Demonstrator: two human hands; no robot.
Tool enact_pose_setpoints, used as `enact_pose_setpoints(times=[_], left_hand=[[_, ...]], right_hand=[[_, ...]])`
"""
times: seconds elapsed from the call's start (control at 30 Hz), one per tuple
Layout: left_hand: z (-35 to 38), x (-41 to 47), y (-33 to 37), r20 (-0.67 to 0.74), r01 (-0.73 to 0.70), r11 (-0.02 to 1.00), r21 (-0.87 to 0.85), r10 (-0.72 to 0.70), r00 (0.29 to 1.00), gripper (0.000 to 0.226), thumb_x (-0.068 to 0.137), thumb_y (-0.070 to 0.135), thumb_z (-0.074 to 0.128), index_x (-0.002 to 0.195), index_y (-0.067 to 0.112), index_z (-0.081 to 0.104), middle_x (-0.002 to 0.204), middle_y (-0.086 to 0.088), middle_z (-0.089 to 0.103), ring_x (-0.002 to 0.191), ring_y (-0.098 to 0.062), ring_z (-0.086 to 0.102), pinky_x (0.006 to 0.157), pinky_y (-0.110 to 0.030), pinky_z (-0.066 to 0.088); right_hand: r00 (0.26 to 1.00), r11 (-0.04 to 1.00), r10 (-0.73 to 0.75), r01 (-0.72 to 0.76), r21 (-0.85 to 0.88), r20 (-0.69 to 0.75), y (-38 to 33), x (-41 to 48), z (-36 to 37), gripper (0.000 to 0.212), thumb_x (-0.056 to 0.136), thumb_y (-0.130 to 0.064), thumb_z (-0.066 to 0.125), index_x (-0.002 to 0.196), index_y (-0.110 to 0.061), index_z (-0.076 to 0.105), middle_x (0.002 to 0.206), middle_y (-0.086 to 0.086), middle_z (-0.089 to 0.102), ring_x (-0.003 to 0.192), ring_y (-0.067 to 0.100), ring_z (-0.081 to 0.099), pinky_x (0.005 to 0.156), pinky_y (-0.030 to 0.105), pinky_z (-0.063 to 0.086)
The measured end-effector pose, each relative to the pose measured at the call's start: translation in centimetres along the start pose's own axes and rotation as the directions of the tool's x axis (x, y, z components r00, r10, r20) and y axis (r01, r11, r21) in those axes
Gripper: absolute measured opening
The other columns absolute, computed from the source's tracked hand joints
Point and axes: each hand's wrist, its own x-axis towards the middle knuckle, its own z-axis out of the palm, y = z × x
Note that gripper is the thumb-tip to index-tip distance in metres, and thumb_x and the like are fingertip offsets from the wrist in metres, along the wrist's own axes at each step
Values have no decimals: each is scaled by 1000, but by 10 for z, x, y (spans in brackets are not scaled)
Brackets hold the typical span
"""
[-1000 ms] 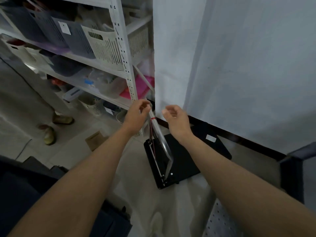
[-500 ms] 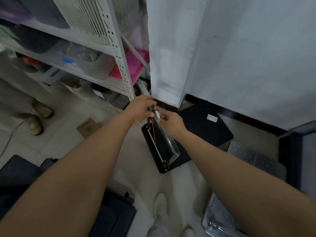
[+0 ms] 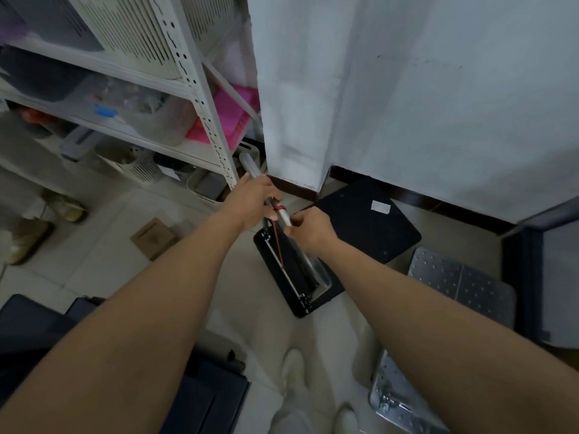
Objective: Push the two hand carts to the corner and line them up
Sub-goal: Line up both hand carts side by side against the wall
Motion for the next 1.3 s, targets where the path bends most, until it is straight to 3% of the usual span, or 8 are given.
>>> enact_pose_setpoints(times=[0.1,0.2,0.37,0.47,0.67,0.77,1.0,1.3], left_hand=[[4,-8,15,-14,22,1000,-8,-22,1000,31,71,24,79,101,19,71,104,-1,57,101,-25,48,98,-36,31],[8,-19,33,-31,42,999,11,-41,999,29,74,24,77,102,20,71,102,1,57,92,-15,41,103,-38,29],[10,-40,59,-5,71,991,116,-71,997,29,76,31,75,103,25,70,101,7,58,106,-17,52,111,-43,21],[15,-57,72,-2,105,988,111,-106,994,23,78,30,73,101,26,70,96,10,53,107,-17,53,114,-45,15],[26,-93,100,30,174,976,129,-179,983,24,81,29,70,105,27,67,105,6,57,113,-19,51,115,-47,15],[33,-113,114,15,229,968,106,-232,973,21,81,27,71,102,27,68,108,7,58,117,-19,48,117,-52,7],[49,-153,146,1,297,947,124,-299,954,14,81,29,71,95,29,69,103,11,57,116,-17,50,114,-57,-4],[64,-189,176,-5,357,931,76,-358,934,17,77,29,74,94,28,68,97,11,49,118,-18,45,114,-59,3]], right_hand=[[1000,1000,2,-1,-15,4,9,-10,-6,15,87,-14,63,99,-9,73,83,6,64,75,18,58,66,28,48],[1000,1000,-1,2,-15,19,18,-23,-11,15,88,-14,64,100,-11,73,80,2,61,68,11,54,56,20,40],[998,999,-21,24,-47,62,38,-47,-14,18,89,-15,63,104,-12,72,81,0,62,69,9,53,56,20,38],[996,996,-35,41,-75,81,50,-62,-15,21,89,-15,62,108,-12,71,95,5,68,78,12,57,66,21,42],[992,995,-46,56,-87,118,71,-97,-14,23,88,-12,63,110,-10,70,110,8,68,98,19,61,81,28,47],[995,998,-35,40,-52,99,83,-115,-12,28,86,-9,64,113,-6,68,116,10,66,109,22,60,87,27,46],[995,995,-78,81,-54,62,114,-154,-8,21,86,-13,66,105,-8,73,107,8,70,103,21,63,92,33,51],[990,989,-127,132,-69,64,141,-189,-2,19,88,-10,64,104,-8,72,106,9,69,101,21,62,86,30,49]])
